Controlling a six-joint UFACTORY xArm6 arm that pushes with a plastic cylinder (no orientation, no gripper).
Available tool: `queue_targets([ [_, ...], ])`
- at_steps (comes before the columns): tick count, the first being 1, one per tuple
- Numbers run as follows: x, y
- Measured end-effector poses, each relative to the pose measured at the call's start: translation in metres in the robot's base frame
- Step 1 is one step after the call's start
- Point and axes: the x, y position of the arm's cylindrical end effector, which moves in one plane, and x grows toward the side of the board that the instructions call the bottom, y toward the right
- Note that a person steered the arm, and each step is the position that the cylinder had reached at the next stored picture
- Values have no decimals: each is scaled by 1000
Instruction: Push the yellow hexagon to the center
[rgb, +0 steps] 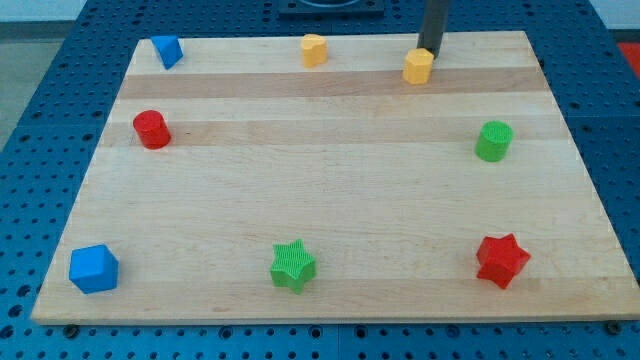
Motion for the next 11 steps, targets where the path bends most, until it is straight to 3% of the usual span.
queue_targets([
  [3, 31, -44],
  [6, 25, 2],
  [9, 26, -7],
  [11, 50, -28],
])
